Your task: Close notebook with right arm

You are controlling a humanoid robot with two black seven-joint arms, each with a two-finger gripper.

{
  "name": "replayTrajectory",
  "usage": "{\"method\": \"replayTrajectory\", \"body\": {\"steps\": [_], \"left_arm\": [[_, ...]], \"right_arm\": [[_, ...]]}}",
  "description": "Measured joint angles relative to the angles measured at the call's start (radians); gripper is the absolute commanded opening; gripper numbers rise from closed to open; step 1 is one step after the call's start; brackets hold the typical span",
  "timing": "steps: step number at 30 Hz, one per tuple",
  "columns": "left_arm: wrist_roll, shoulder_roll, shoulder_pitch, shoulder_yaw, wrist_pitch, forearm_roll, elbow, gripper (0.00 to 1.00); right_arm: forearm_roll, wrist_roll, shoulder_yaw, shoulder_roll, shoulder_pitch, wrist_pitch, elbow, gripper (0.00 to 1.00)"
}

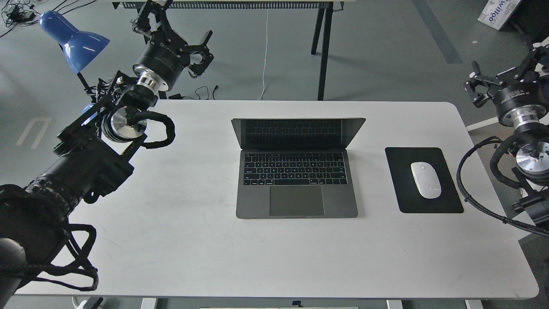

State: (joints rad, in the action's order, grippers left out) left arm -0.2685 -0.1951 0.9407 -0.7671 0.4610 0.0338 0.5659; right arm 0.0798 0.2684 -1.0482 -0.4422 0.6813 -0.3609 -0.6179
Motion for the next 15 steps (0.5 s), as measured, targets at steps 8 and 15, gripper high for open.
{"method": "replayTrajectory", "body": {"steps": [8,15], "left_arm": [[0.000,-0.001,0.000,-0.001,0.002,0.001,-0.001,1.00],[0.001,-0.001,0.000,0.003,0.004,0.000,-0.002,1.00]], "right_arm": [[-0.004,0.000,0.024,-0.005,-0.009,-0.007,-0.003,1.00],[-0.101,0.000,0.270,-0.090,0.120,-0.007,-0.020,1.00]]}}
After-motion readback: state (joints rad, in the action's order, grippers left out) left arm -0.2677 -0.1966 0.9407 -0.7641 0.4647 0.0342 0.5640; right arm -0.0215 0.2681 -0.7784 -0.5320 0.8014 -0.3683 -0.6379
